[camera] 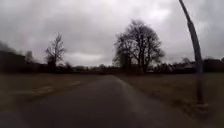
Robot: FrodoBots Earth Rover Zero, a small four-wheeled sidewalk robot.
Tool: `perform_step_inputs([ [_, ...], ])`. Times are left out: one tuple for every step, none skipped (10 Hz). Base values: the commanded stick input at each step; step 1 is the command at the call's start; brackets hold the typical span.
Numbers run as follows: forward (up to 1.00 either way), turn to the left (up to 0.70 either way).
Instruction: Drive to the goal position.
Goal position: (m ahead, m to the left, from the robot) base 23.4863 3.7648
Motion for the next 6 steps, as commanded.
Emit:
perform_step_inputs([
  [1.00,0.00],
  [1.00,0.00],
  [1.00,0.00],
  [1.00,0.00],
  [1.00,0.00],
  [1.00,0.00],
])
